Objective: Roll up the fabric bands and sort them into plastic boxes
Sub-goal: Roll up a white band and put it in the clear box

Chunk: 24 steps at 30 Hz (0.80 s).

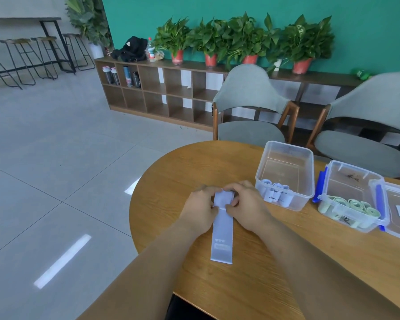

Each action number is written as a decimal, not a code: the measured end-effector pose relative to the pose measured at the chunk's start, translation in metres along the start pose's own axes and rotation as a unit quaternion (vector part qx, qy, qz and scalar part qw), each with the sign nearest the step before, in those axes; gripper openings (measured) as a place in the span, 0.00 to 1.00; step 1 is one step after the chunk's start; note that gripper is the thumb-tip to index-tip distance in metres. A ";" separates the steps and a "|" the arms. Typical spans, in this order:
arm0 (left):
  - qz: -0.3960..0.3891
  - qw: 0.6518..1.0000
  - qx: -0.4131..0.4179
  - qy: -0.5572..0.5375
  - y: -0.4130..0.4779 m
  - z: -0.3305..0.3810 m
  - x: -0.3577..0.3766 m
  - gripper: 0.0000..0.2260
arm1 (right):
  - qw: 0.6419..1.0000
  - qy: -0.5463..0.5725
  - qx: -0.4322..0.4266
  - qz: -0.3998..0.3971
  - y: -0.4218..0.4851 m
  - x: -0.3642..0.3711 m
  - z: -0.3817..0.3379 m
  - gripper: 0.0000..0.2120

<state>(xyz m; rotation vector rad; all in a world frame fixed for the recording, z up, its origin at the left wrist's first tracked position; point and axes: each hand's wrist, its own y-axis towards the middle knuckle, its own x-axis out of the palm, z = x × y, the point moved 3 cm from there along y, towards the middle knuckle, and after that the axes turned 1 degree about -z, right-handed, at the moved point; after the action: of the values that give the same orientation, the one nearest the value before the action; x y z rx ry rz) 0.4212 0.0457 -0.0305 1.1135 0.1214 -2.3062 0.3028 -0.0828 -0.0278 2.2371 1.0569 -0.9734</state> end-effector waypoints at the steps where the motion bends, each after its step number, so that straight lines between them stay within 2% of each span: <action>1: 0.012 1.000 -0.004 -0.015 0.001 0.000 0.000 0.21 | 0.999 0.025 0.010 0.020 0.002 -0.001 0.001 0.23; 5: 0.062 0.991 -0.011 -0.120 0.007 0.000 -0.005 0.22 | 0.983 0.162 0.042 0.079 0.007 -0.004 -0.001 0.21; 7: 0.071 0.988 -0.005 -0.135 0.009 0.000 -0.007 0.25 | 0.981 0.175 0.028 0.084 0.006 -0.002 -0.002 0.24; 11: 0.057 0.997 0.023 -0.049 0.009 -0.005 -0.002 0.26 | 0.997 0.040 0.013 0.070 0.002 0.004 0.000 0.29; 14: 0.034 0.999 0.034 0.012 0.009 -0.009 0.012 0.24 | 0.998 -0.022 -0.003 0.051 0.004 0.014 0.005 0.27; 18: -0.003 0.991 0.014 0.130 0.007 -0.015 0.031 0.22 | 0.987 -0.157 -0.015 -0.018 0.006 0.027 0.013 0.24; 24: 0.026 0.978 0.025 0.205 -0.009 -0.009 0.022 0.24 | 0.983 -0.178 -0.033 -0.003 -0.012 0.024 0.006 0.24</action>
<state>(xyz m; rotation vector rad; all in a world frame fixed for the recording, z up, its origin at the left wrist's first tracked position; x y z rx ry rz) 0.4115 0.0462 -0.0543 1.5858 0.1898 -2.0150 0.3020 -0.0686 -0.0518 1.9126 0.9188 -1.2650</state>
